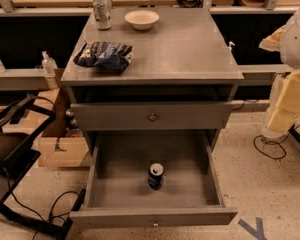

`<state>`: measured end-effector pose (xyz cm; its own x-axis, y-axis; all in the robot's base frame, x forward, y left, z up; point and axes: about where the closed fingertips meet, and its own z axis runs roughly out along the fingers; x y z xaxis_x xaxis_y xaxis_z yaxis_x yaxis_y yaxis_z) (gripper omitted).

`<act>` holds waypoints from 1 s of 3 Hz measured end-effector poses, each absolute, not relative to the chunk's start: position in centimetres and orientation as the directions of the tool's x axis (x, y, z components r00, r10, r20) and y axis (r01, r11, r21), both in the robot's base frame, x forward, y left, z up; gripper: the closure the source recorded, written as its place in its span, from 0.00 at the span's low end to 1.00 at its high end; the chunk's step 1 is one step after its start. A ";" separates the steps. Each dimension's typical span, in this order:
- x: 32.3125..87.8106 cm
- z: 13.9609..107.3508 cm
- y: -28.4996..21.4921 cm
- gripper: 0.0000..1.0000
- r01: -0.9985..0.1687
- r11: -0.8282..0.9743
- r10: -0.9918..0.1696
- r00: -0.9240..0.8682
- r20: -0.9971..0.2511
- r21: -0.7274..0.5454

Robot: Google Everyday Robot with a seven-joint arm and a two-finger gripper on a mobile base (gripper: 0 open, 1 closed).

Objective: Pick pepsi can from middle drawer and place on counter

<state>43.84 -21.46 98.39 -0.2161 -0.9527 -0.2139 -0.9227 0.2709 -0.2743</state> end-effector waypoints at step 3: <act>43.6 88.7 -21.6 0.00 -0.937 0.292 -0.862 -0.170 -0.477 -0.193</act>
Offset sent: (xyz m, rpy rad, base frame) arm 0.0010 0.0030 -0.0509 0.2179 0.0051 0.0283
